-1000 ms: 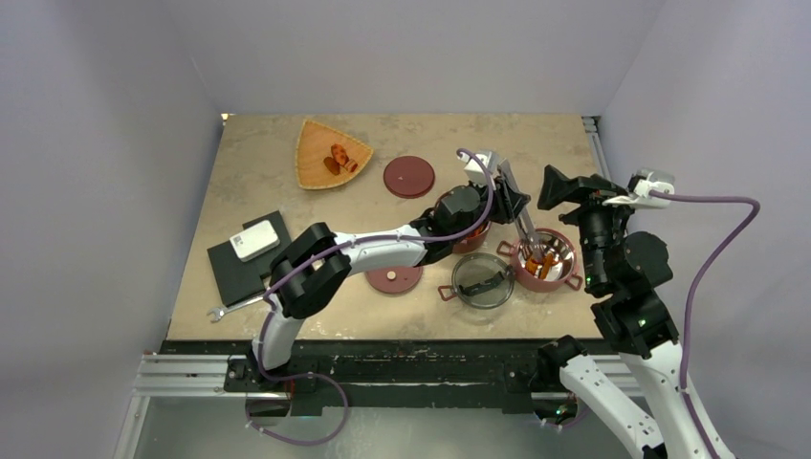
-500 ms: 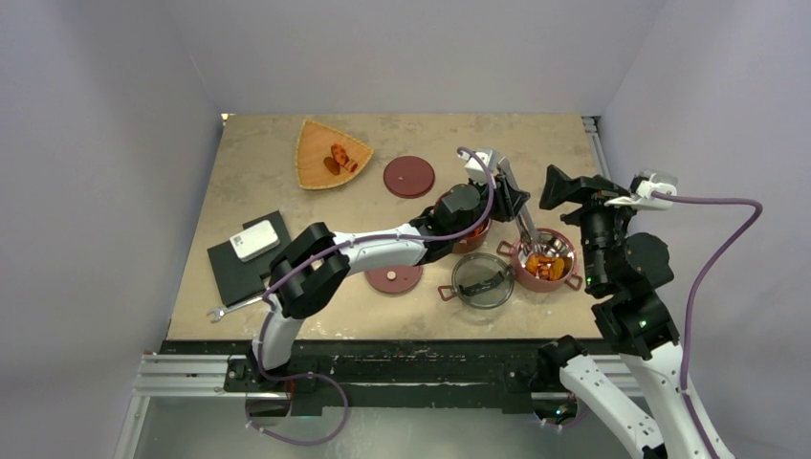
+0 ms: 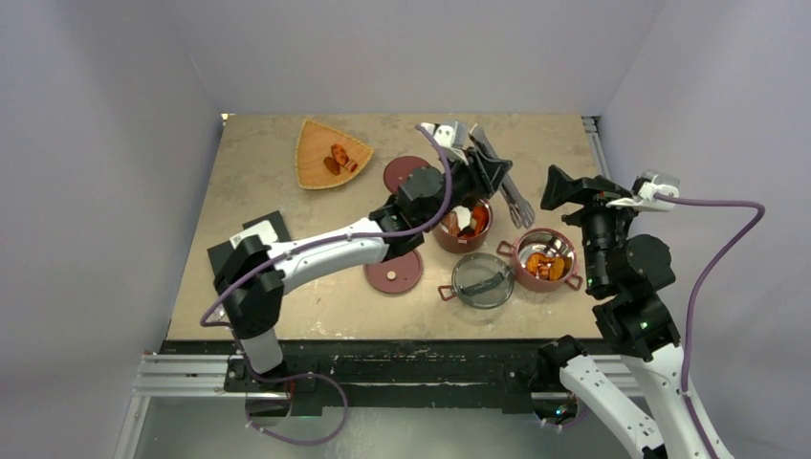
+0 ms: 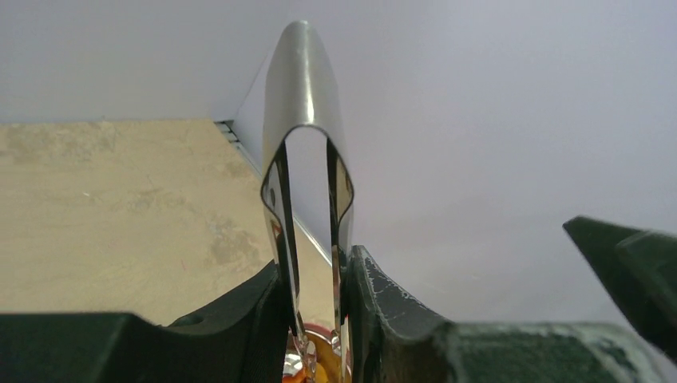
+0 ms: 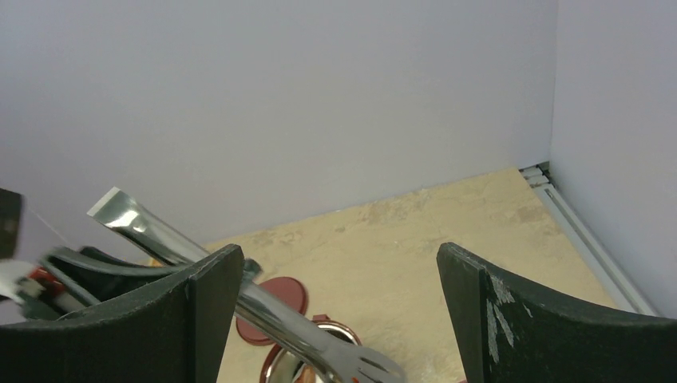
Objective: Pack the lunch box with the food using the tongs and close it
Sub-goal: Place the fake food in the packing box, then pick up the fake food from the plate.
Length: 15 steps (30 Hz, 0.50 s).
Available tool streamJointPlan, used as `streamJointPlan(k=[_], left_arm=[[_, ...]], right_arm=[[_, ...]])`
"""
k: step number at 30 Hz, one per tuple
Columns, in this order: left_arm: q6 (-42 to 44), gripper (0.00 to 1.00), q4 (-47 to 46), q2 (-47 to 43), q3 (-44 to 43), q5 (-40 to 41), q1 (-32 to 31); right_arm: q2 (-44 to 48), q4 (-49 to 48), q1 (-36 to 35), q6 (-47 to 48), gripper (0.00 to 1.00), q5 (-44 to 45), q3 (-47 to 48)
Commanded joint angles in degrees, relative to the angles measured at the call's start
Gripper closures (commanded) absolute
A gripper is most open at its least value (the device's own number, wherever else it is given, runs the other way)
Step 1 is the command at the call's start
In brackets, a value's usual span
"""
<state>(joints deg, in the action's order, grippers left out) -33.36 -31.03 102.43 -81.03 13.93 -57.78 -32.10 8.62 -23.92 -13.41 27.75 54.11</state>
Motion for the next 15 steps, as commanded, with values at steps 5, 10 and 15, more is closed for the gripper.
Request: streamJointPlan(k=[5,10,15], left_arm=[[3.94,0.73,14.60,-10.27,1.04,0.17,11.58],[8.04,0.72,21.81,-13.84,2.03,3.36,18.98],[6.31,0.71,20.33,-17.30,6.89,2.49,29.05]], right_arm=[[1.20,-0.95,0.19,-0.39,0.05,-0.34,0.59],[1.16,-1.04,0.19,-0.37,0.06,-0.73,0.34],[0.98,-1.41,0.20,-0.73,0.05,-0.91,-0.13]])
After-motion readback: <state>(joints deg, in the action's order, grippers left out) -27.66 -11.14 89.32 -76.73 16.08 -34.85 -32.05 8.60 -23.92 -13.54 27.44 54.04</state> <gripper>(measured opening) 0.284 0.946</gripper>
